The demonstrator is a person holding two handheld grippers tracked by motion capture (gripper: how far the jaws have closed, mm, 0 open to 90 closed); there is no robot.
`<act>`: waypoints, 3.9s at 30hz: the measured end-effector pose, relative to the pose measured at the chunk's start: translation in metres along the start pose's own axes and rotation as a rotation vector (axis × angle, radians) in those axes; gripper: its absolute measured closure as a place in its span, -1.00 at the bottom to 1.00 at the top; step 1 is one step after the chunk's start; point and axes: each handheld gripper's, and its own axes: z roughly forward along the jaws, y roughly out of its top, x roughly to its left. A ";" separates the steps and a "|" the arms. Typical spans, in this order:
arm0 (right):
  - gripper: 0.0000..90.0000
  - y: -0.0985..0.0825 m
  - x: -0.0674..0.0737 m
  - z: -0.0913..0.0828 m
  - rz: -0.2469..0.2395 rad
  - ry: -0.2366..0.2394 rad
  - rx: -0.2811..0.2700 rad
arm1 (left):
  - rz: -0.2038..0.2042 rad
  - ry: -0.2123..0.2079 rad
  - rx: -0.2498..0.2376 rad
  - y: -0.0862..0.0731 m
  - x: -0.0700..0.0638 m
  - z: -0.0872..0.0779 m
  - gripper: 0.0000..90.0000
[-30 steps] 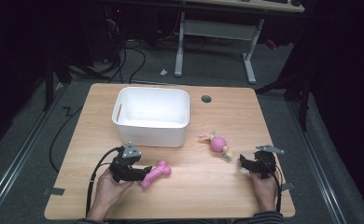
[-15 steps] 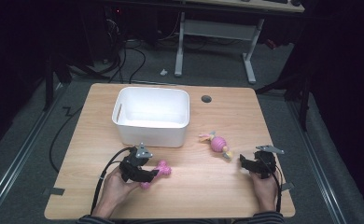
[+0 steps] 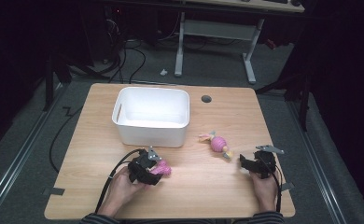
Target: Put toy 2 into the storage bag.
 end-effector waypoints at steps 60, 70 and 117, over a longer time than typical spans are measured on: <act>-0.54 0.000 0.000 0.000 -0.004 -0.001 -0.003 | -0.078 0.034 -0.144 -0.003 0.019 -0.046 0.30; -0.53 0.000 0.000 0.000 -0.003 -0.002 -0.002 | -0.113 0.043 -0.159 0.001 0.026 -0.062 0.30; -0.53 0.000 0.001 0.000 -0.008 -0.001 -0.003 | -0.077 0.046 -0.227 0.060 0.046 -0.128 0.30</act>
